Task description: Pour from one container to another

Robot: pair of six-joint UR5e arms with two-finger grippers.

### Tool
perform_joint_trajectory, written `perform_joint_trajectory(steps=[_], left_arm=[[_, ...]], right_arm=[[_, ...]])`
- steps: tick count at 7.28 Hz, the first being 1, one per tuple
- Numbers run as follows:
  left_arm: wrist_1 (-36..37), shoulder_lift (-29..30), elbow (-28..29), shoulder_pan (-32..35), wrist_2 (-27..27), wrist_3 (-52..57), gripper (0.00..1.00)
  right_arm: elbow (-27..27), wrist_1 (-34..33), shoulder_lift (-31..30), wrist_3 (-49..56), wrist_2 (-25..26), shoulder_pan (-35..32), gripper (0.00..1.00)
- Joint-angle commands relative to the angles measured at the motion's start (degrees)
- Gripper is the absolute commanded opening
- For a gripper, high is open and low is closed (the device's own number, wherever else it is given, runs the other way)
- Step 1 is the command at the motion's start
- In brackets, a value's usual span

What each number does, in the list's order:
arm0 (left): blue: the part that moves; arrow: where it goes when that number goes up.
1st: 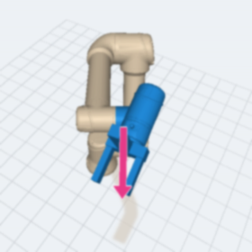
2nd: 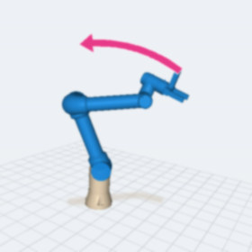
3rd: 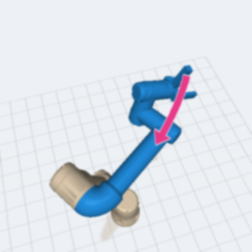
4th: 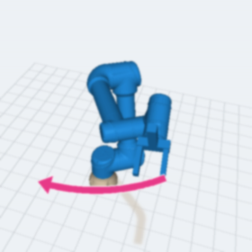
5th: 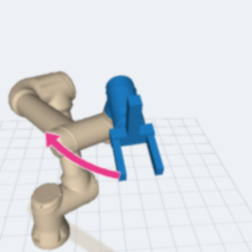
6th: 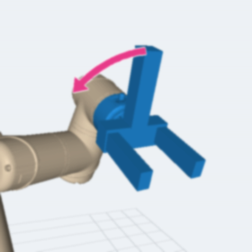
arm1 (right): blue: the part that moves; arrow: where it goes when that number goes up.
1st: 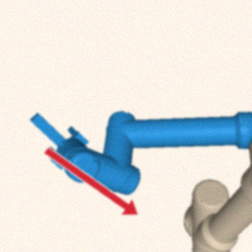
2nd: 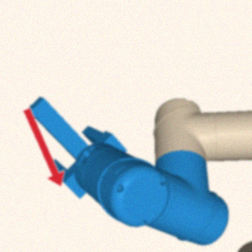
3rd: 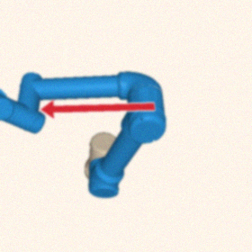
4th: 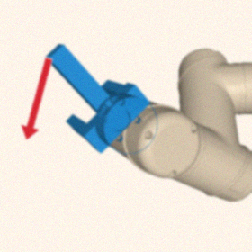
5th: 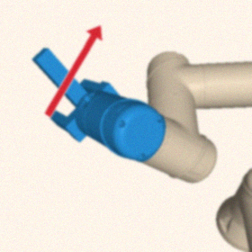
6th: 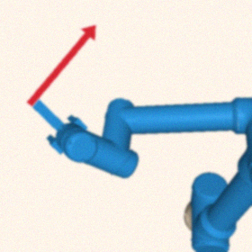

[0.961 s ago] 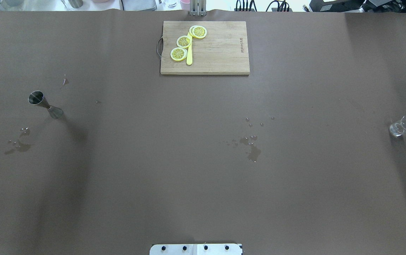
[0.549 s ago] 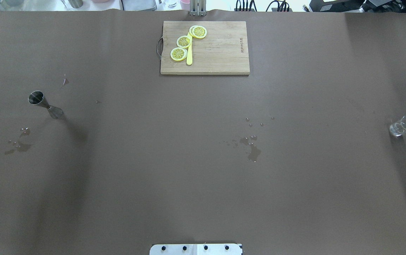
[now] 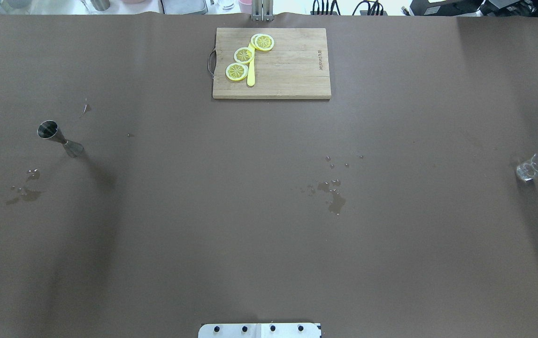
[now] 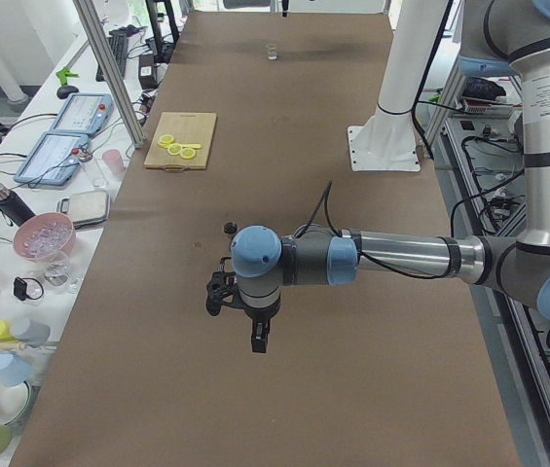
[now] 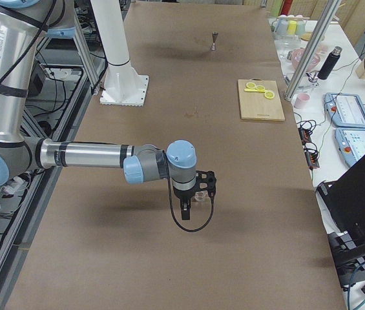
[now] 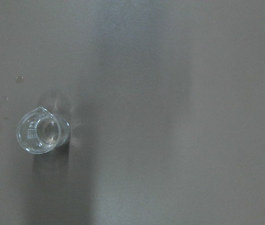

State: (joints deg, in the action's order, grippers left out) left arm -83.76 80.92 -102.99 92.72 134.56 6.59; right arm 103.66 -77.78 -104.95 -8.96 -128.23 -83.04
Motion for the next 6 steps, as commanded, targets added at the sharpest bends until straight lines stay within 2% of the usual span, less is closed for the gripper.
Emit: perform_joint_trajectory(steps=[1,5,6], left_arm=[[0.0,0.2,0.33,0.0,0.0,0.0,0.98],[0.0,0.46,-0.28,-0.09,0.0,0.0,0.98],[0.0,0.46,-0.11,-0.09,0.0,0.0,0.98]], right_arm=[[-0.12,0.08,0.18,-0.45,0.79,0.07,1.0],[-0.03,0.34,1.76,-0.62,-0.08,0.07,1.0],[0.05,0.61,2.28,-0.71,-2.0,0.07,1.0]])
